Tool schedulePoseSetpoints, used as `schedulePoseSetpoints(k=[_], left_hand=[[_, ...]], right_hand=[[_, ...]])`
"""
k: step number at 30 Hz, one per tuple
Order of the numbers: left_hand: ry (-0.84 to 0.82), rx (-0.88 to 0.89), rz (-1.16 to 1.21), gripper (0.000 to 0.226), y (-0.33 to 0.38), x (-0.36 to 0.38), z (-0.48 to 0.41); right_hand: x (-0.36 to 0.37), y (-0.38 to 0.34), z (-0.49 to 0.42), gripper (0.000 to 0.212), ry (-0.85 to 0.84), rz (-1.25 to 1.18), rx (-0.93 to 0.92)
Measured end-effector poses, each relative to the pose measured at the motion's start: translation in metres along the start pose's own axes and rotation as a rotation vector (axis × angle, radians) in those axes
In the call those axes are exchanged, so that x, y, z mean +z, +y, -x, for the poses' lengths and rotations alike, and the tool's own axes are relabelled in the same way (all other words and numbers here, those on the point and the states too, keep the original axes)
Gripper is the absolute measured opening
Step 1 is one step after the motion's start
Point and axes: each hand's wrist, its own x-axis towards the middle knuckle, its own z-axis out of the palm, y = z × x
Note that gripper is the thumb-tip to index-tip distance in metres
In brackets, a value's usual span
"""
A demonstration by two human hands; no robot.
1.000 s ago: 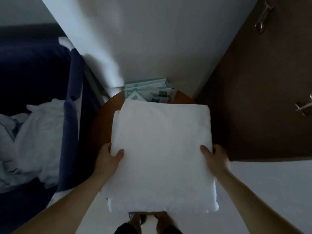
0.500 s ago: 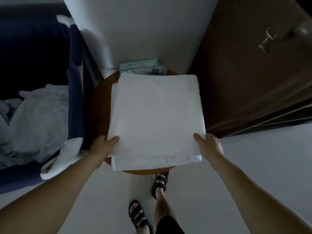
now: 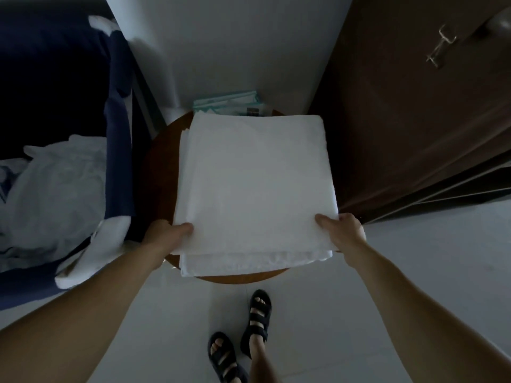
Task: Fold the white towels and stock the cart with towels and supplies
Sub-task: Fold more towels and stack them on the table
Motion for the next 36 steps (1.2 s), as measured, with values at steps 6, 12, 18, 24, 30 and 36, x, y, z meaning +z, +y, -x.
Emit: schedulePoseSetpoints(k=[6,12,18,24,30,36], left_hand=[[-0.062,0.036,0.053,0.038,0.027,-0.003,-0.003],[-0.174,0.002,0.206,0.040,0.047,-0.001,-0.018],[-0.157,0.148,0.226,0.037,0.065,0.002,-0.025],[-0.054,0.512,0.129,0.046,0.098,-0.021,0.016],[0.092,0.421,0.229,0.046,0.040,-0.018,0.010],[0.059,0.193,0.209,0.045,0.000,0.016,-0.022]], right_hand=[[0.001,-0.020,-0.018,0.054,-0.059,-0.100,0.028],[-0.005,-0.045,-0.035,0.050,-0.213,-0.246,0.103],[0.004,-0.054,-0.040,0.042,-0.147,-0.256,-0.062],[-0.026,-0.097,-0.003,0.049,-0.069,-0.239,-0.460],[-0.021,-0.076,-0.008,0.039,-0.070,-0.290,-0.333],[0.015,-0.033,-0.020,0.063,-0.048,0.023,-0.152]])
